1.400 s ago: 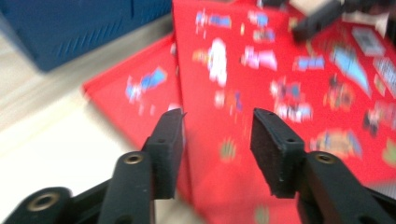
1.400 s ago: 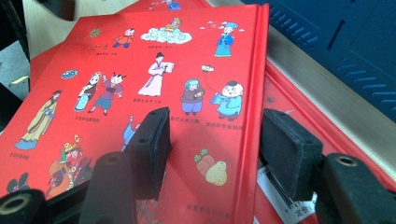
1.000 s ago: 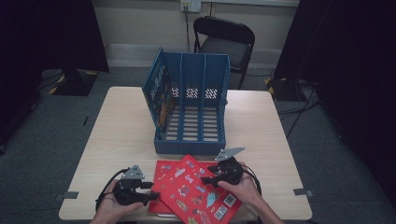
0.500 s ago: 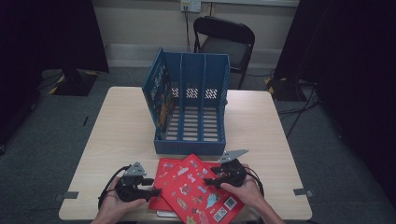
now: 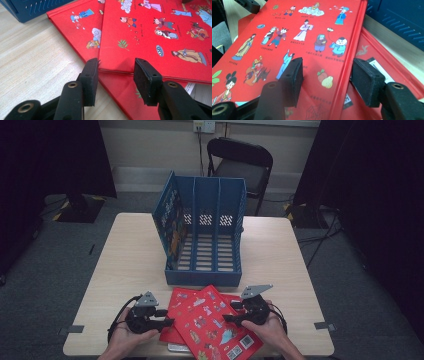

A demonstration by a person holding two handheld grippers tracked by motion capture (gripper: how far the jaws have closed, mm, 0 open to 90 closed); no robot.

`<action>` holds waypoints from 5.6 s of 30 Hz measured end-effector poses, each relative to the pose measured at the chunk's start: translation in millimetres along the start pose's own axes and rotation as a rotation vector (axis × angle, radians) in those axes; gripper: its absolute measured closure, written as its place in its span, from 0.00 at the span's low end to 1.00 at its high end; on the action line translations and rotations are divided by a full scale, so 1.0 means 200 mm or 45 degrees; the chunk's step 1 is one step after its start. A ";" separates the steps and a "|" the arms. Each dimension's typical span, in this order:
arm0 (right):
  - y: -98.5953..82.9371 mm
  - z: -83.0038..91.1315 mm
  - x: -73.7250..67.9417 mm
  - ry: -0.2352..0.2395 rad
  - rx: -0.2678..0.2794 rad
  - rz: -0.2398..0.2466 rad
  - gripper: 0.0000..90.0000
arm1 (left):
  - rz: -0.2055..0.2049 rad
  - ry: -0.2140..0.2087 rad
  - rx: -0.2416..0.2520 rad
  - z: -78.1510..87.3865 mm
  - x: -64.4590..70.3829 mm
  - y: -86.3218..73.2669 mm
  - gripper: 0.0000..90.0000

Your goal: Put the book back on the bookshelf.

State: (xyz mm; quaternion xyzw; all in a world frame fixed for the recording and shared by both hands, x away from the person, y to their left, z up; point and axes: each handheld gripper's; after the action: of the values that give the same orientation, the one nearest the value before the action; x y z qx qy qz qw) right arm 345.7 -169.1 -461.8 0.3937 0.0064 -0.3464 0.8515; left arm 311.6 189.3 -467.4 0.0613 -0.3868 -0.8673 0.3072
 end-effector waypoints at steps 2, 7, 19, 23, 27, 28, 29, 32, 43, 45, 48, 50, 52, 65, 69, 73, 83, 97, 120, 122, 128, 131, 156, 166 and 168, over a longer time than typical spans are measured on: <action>-0.01 0.01 0.00 0.002 -0.001 -0.001 0.48 | 0.019 -0.004 -0.001 0.00 0.00 0.00 0.62; -0.03 0.02 -0.01 0.001 0.013 -0.008 0.48 | 0.060 -0.072 0.035 0.04 0.02 -0.03 0.74; -0.04 0.03 -0.01 0.002 0.008 -0.001 0.48 | 0.047 -0.084 0.029 0.00 0.05 0.00 0.66; -0.05 0.05 -0.01 0.009 0.006 -0.002 0.48 | 0.036 -0.057 0.034 -0.02 0.07 0.02 0.59; -0.07 0.06 -0.02 0.005 0.005 -0.001 0.48 | 0.063 -0.080 0.045 -0.03 0.05 0.02 0.58; -0.08 0.07 -0.03 0.010 0.006 -0.006 0.48 | 0.072 -0.086 0.052 -0.03 0.05 0.03 0.57; -0.08 0.07 -0.03 0.010 0.006 -0.006 0.48 | 0.073 -0.095 0.048 -0.04 0.04 0.03 0.56; -0.10 0.09 -0.04 0.005 0.003 -0.009 0.48 | 0.095 -0.098 0.051 -0.05 0.03 0.06 0.53; -0.15 0.14 -0.05 0.007 -0.004 -0.017 0.49 | 0.096 -0.081 0.069 -0.11 0.00 0.12 0.54; -0.15 0.15 -0.05 0.013 -0.021 -0.015 0.50 | 0.071 -0.067 0.066 -0.13 0.00 0.14 0.54; -0.15 0.16 -0.04 0.024 -0.033 -0.009 0.51 | 0.057 -0.076 0.053 -0.14 -0.01 0.16 0.54; -0.14 0.15 -0.03 0.022 -0.029 -0.011 0.50 | 0.067 -0.071 0.052 -0.15 -0.02 0.17 0.54; -0.11 0.14 -0.01 -0.011 0.000 -0.021 0.45 | 0.044 -0.056 0.040 -0.17 0.00 0.17 0.53; -0.09 0.10 0.05 -0.048 0.054 -0.109 0.37 | 0.074 -0.059 0.059 -0.24 -0.02 0.23 0.52; -0.11 0.11 0.03 -0.065 0.057 -0.104 0.34 | 0.074 -0.060 0.055 -0.27 -0.04 0.26 0.52; -0.12 0.12 0.03 -0.061 0.062 -0.111 0.34 | 0.080 -0.064 0.072 -0.29 -0.06 0.28 0.53; -0.13 0.12 0.02 -0.073 0.066 -0.102 0.35 | 0.126 -0.074 0.040 -0.26 -0.05 0.26 0.47; -0.13 0.12 0.03 -0.071 0.071 -0.097 0.35 | 0.362 -0.077 0.139 -0.30 -0.04 0.27 0.41; -0.14 0.12 0.03 -0.066 0.081 -0.104 0.34 | 0.580 -0.265 0.323 -0.21 -0.06 0.20 0.50; -0.13 0.12 0.03 -0.064 0.080 -0.104 0.34 | 0.586 -0.277 0.327 -0.21 -0.06 0.20 0.60; -0.13 0.13 0.03 -0.040 0.096 -0.112 0.34 | 0.469 -0.390 0.251 -0.29 0.03 0.27 0.62; -0.13 0.13 0.03 -0.040 0.096 -0.107 0.34 | 0.443 -0.456 0.214 -0.32 0.04 0.28 0.65; -0.10 0.10 0.03 0.027 0.117 -0.131 0.26 | 0.263 -0.573 0.291 -0.26 0.00 0.33 0.79; -0.09 0.07 0.04 0.109 0.096 -0.194 0.15 | 0.219 -0.561 0.322 -0.22 0.00 0.32 0.79; -0.09 0.07 0.05 0.118 0.098 -0.197 0.15 | 0.213 -0.562 0.329 -0.21 0.00 0.32 0.79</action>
State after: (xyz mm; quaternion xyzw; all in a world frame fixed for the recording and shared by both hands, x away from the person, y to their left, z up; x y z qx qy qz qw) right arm 339.2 -191.7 -466.9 0.4399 0.0627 -0.3925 0.8053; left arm 357.1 129.5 -450.5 -0.1228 -0.5556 -0.7747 0.2758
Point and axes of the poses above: each handheld gripper's, and its own axes: z roughly backward along the jaws, y roughly out of its top, x roughly to its right, and after that the axes turned 7 degrees about -z, right-handed
